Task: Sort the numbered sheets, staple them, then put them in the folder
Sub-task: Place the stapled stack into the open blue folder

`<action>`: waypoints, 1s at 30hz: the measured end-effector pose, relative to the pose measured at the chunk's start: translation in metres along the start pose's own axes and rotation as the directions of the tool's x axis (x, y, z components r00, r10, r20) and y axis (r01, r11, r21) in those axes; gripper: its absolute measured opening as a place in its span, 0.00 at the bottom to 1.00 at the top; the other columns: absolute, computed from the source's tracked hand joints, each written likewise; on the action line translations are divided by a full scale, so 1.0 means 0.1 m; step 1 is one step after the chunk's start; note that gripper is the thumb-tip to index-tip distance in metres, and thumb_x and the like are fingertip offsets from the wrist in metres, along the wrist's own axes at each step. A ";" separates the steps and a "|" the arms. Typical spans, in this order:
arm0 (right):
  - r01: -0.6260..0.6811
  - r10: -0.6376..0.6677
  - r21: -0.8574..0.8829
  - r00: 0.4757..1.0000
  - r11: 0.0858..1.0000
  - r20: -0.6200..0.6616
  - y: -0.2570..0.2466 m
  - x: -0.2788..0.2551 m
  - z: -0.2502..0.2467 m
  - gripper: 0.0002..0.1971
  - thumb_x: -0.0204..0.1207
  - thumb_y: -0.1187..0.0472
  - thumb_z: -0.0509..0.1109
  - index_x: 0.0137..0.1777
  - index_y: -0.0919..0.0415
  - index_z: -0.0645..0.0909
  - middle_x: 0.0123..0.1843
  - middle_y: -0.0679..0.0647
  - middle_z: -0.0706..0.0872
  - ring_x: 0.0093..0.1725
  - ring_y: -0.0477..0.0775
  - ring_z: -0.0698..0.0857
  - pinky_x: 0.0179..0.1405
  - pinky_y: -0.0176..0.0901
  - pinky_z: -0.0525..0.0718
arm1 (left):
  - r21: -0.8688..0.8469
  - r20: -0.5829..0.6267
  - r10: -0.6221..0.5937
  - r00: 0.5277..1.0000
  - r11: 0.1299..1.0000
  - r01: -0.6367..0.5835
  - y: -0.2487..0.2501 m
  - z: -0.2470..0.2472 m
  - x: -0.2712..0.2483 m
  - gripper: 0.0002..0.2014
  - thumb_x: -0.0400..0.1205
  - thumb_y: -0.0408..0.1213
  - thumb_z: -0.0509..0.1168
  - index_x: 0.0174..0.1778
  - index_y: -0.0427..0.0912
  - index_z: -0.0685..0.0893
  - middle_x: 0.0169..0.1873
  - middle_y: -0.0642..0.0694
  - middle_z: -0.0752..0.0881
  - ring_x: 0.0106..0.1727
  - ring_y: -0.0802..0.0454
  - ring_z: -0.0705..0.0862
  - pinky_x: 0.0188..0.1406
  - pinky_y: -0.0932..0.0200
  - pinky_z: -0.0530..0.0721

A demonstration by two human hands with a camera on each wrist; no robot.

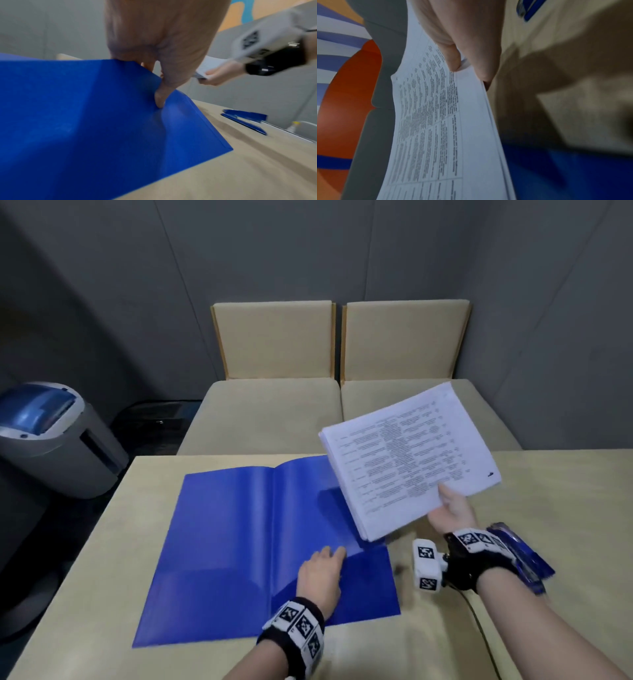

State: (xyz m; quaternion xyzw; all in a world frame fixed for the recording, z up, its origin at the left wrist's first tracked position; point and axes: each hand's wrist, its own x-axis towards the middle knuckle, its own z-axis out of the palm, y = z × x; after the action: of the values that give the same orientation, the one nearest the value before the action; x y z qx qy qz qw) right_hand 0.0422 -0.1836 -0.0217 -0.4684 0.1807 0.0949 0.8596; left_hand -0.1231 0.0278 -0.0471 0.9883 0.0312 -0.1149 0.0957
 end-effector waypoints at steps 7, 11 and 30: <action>-0.042 0.042 -0.048 0.999 0.998 0.001 0.38 0.11 0.29 0.22 0.78 0.74 0.61 0.72 0.68 0.73 0.69 0.65 0.81 0.68 0.65 0.80 0.71 0.64 0.75 | -0.097 0.036 0.111 0.993 0.990 -0.107 0.21 0.04 0.01 0.22 0.63 0.30 0.75 0.44 0.50 0.71 0.34 0.50 0.79 0.25 0.50 0.75 0.17 0.63 0.44; -0.063 0.093 -0.250 0.990 0.966 0.108 0.35 0.01 0.21 0.16 0.76 0.77 0.61 0.60 0.64 0.81 0.58 0.61 0.87 0.58 0.63 0.86 0.56 0.57 0.84 | -0.159 -0.013 0.096 0.995 0.983 -0.096 0.20 0.05 0.02 0.09 0.82 0.30 0.54 0.56 0.45 0.72 0.50 0.45 0.79 0.37 0.46 0.72 0.23 0.61 0.56; -0.205 0.307 -0.849 0.950 0.488 -0.053 0.70 0.13 0.08 0.18 0.75 0.78 0.64 0.65 0.68 0.79 0.60 0.66 0.85 0.61 0.67 0.84 0.66 0.61 0.79 | -0.250 0.133 -0.037 0.990 0.966 0.069 0.37 0.08 0.06 0.10 0.84 0.34 0.56 0.59 0.43 0.75 0.56 0.42 0.81 0.55 0.40 0.81 0.43 0.54 0.70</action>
State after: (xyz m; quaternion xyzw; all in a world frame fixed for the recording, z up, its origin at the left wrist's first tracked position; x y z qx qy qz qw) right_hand 0.0324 -0.1389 -0.0764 -0.7872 0.1340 0.3218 0.5087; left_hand -0.1159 -0.0097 -0.0499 0.9573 0.0659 -0.1754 0.2201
